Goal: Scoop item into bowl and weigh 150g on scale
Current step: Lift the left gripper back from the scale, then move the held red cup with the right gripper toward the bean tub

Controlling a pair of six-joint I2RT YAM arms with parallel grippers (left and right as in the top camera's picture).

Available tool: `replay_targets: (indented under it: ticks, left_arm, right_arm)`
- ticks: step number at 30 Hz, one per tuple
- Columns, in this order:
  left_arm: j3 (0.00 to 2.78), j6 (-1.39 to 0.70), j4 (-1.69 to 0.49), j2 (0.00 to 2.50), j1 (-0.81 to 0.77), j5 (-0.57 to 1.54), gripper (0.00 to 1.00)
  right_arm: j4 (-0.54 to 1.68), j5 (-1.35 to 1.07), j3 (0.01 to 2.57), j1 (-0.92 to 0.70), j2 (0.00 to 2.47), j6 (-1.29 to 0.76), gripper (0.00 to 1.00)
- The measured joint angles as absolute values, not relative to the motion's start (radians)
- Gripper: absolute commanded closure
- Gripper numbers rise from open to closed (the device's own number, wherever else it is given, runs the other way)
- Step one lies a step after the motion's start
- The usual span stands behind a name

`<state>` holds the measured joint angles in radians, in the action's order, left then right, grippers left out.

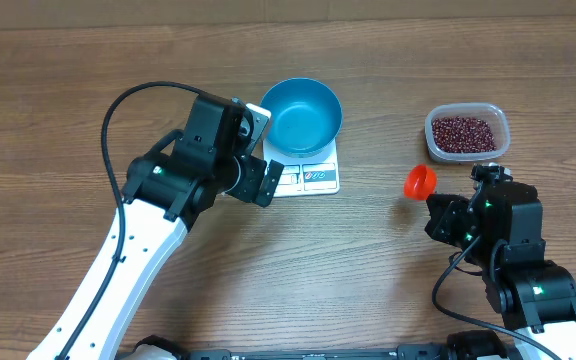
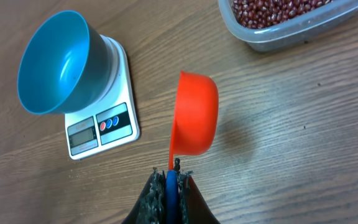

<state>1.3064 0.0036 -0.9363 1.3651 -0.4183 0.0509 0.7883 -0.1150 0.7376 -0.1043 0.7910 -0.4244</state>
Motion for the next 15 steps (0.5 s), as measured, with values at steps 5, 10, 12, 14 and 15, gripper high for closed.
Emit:
replay_targets:
  ticks: [5, 10, 12, 14, 15]
  left_arm:
    - [1.306, 0.004, -0.936, 1.371, -0.418, 0.037, 0.01]
    - [1.306, 0.004, -0.936, 1.377, -0.418, 0.033, 0.01]
    - [1.306, 0.004, -0.936, 1.377, -0.418, 0.033, 0.0]
    - [1.306, 0.004, -0.936, 1.377, -0.418, 0.033, 0.0]
    - [1.306, 0.004, -0.936, 1.377, -0.418, 0.033, 0.01]
  right_arm:
    - [0.766, -0.115, 0.738, -0.104, 0.791, -0.416, 0.96]
    - [0.762, -0.115, 0.738, -0.104, 0.791, -0.389, 0.96]
    - [0.76, -0.115, 0.738, -0.104, 0.791, -0.381, 0.96]
    - [0.755, -0.115, 0.738, -0.104, 0.791, -0.375, 0.96]
    - [0.752, -0.114, 0.738, -0.104, 0.791, -0.369, 0.96]
